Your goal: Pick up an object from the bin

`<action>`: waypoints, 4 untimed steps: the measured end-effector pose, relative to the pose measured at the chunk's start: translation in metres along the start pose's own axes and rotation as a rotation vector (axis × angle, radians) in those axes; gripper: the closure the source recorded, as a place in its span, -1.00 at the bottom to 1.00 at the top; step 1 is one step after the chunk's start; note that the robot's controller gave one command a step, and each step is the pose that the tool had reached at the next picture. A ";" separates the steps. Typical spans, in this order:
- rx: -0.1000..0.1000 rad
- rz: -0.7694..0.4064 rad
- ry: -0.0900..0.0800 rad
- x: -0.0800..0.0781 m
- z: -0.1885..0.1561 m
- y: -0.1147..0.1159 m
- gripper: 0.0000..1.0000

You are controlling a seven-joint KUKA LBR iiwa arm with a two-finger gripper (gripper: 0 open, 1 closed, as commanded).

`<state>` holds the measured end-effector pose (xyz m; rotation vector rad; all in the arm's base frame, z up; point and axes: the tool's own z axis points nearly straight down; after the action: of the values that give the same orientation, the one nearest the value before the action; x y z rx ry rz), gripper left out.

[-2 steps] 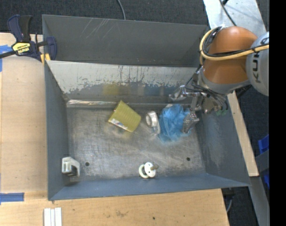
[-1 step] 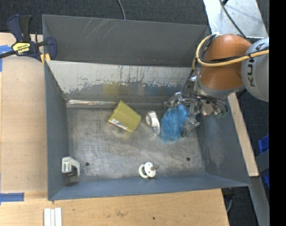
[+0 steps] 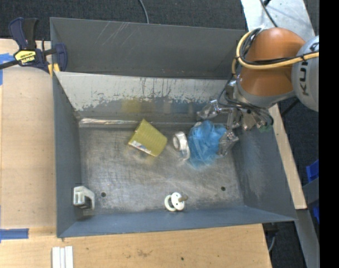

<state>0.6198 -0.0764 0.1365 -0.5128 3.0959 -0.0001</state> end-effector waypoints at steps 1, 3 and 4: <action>0.002 -0.311 -0.002 0.006 0.058 -0.009 -1.00; 0.008 -0.241 -0.017 -0.005 0.066 -0.012 1.00; 0.005 -0.239 -0.009 -0.004 0.060 -0.012 1.00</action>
Offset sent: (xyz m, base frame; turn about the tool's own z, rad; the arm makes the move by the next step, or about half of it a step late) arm 0.0044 -0.0076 -0.0665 -0.2116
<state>0.6272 -0.0863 0.0767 -0.8755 3.0039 -0.0058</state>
